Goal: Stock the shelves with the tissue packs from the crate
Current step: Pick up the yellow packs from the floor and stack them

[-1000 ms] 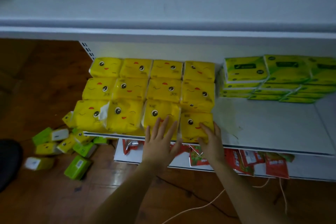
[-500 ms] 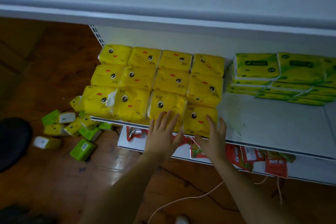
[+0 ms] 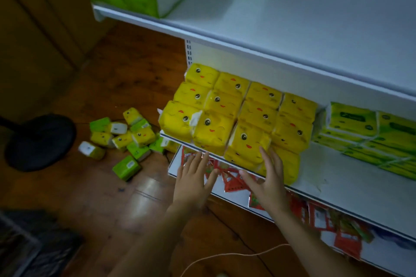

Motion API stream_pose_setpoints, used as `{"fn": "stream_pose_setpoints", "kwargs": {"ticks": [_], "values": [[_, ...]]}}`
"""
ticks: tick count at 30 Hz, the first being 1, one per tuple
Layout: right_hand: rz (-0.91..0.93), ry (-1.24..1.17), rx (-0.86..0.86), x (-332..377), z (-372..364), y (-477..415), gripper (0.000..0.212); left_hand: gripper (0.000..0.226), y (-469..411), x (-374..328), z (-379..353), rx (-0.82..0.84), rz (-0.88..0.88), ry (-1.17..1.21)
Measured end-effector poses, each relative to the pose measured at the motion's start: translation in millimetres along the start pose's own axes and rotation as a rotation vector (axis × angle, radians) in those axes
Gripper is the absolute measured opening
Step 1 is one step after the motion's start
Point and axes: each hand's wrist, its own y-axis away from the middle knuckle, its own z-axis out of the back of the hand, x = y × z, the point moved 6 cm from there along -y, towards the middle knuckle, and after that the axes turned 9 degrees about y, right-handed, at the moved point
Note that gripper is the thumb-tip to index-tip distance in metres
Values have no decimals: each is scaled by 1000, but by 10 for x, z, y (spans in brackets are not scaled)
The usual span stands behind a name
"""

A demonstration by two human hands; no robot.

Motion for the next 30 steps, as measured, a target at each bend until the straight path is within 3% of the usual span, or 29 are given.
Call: {"fn": "stream_pose_setpoints", "kwargs": {"ticks": [6, 11, 19, 30], "values": [[150, 3, 125, 1079, -998, 326, 74, 89, 525, 1214, 743, -82, 211, 43], [150, -43, 201, 1987, -2017, 572, 69, 61, 1005, 2351, 1724, -159, 354, 29], [145, -50, 378, 3314, -3451, 806, 73, 64, 1483, 3726, 2809, -221, 531, 96], [-20, 56, 534, 3198, -3992, -56, 76, 62, 559, 4151, 3094, -204, 536, 229]]}}
